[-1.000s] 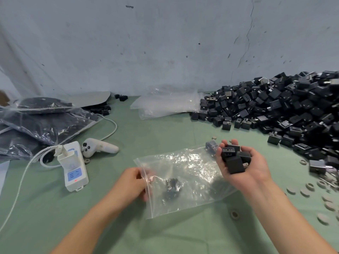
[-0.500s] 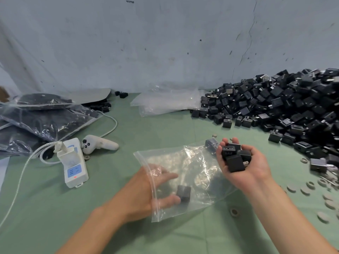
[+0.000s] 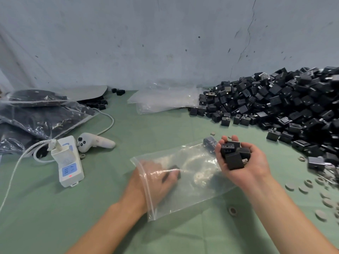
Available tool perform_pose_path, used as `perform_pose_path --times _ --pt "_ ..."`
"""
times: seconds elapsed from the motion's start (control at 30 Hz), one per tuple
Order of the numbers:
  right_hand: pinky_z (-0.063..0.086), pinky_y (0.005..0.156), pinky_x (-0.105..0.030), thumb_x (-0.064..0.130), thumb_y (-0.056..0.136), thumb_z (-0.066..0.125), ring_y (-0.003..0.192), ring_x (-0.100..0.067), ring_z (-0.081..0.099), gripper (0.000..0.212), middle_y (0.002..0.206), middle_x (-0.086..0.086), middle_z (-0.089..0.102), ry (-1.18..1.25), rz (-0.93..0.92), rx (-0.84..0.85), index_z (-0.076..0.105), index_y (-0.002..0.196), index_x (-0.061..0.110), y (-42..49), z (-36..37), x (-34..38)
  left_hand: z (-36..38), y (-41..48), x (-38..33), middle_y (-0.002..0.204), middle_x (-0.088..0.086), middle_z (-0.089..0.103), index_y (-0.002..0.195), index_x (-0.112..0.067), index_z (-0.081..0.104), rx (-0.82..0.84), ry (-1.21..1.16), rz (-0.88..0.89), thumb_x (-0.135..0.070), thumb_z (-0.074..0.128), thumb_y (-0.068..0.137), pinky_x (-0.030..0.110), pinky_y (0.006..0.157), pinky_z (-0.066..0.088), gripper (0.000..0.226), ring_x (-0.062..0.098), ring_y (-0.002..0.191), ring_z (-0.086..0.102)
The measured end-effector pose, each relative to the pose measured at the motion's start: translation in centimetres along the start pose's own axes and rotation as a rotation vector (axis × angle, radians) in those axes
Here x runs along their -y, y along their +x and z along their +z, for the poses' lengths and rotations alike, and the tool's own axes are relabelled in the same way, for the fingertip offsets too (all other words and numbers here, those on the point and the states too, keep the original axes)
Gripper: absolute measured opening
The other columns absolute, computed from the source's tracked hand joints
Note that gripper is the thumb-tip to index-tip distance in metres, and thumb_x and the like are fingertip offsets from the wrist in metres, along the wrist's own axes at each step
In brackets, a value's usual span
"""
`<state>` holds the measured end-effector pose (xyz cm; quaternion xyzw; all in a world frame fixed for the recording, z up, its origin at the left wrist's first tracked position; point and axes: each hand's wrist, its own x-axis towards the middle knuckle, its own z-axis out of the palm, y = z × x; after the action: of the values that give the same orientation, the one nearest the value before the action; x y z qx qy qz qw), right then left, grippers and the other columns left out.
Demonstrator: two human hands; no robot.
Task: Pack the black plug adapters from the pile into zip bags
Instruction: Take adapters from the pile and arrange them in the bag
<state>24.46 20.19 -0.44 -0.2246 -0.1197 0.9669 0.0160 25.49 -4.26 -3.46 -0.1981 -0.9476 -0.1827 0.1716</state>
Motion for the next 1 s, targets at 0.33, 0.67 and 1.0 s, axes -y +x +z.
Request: perform_pose_path --times 0.33,0.67,1.0 --pt "0.062 0.066 -0.042 0.017 0.091 0.048 0.078 -0.029 0.069 0.024 0.099 -0.015 0.074 -0.006 -0.007 0.006 0.070 0.101 0.014 0.4 0.0 0.1 -0.5 -1.6 0.9 0.072 -0.044 0.056 0.085 -0.054 0.070 -0.006 -0.194 -0.092 -0.056 0.034 0.099 0.001 0.067 0.036 0.039 -0.019 0.070 0.053" --pt "0.062 0.069 -0.041 0.018 0.092 0.047 0.079 -0.029 0.070 0.023 0.103 -0.014 0.074 -0.005 -0.011 -0.012 0.069 0.099 0.013 1.0 0.0 0.4 -0.4 -1.1 1.6 0.111 -0.019 0.037 0.110 -0.041 0.047 0.167 -0.077 0.127 -0.048 0.031 0.102 0.013 0.082 0.043 0.019 -0.001 0.086 0.053" --pt "0.062 0.069 -0.042 0.017 0.090 0.048 0.083 -0.029 0.069 0.024 0.108 -0.014 0.073 0.000 0.002 -0.018 0.070 0.101 0.013 1.1 -0.2 0.5 1.7 2.0 0.0 0.142 0.009 0.047 0.139 -0.009 0.043 0.325 -0.172 -0.143 -0.031 0.048 0.101 0.041 0.106 0.041 0.044 0.028 0.127 0.049"
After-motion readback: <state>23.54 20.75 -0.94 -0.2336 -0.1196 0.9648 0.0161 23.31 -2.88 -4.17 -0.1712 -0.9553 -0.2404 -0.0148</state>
